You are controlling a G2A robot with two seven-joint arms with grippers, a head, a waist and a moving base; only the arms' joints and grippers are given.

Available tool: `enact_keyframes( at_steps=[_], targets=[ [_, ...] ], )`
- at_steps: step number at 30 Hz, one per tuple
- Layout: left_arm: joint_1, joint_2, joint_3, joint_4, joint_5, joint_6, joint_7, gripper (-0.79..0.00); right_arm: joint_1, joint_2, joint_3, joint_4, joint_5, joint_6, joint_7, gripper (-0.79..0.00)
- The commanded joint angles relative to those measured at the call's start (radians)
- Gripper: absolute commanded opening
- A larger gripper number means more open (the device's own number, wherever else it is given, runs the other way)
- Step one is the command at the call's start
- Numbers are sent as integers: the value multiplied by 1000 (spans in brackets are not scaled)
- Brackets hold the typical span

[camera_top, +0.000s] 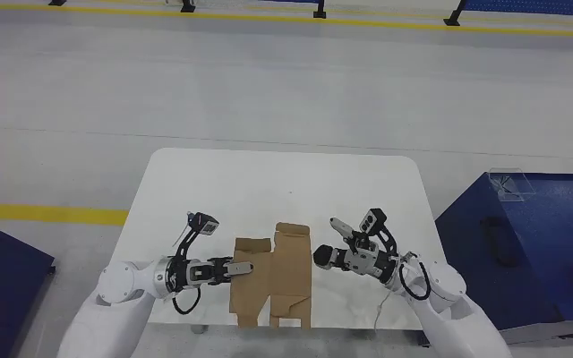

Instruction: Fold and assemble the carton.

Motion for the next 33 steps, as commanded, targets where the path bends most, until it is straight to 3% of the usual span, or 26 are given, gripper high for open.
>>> enact_keyframes(
  at_steps=[1, 2, 4, 7, 17, 25, 26, 27, 33],
  targets=[
    [20, 6, 5, -26, 23, -13, 13, -785, -1, 0, -5, -9, 8, 9, 26, -175],
    [26, 9, 7, -33, 25, -18, 18, -785, -3, 0, -8, -14, 5, 13, 28, -394],
    [34, 14, 12, -48, 29, -24, 24, -785, -5, -2, -15, -24, -9, 10, 20, -471],
    [45, 23, 18, -61, 50, -45, 45, -785, -8, -2, -27, -39, -57, -2, 2, -785],
    [60, 51, 37, -79, 29, -62, 62, -785, -30, -3, -29, -75, -101, -19, -10, -785],
    [63, 71, 62, -84, 48, -87, 87, -785, -37, -8, -29, -68, -51, 3, -26, -785],
    [63, 72, 64, -80, 49, -88, 89, -283, -37, -8, -29, -68, -51, 3, -26, -785],
    [63, 72, 64, -80, 49, -88, 89, 0, -37, -8, -29, -68, -51, 3, -26, -785],
    [63, 72, 64, -80, 49, -88, 89, 0, -46, 0, 34, -113, -226, -127, -105, -785]
  ],
)
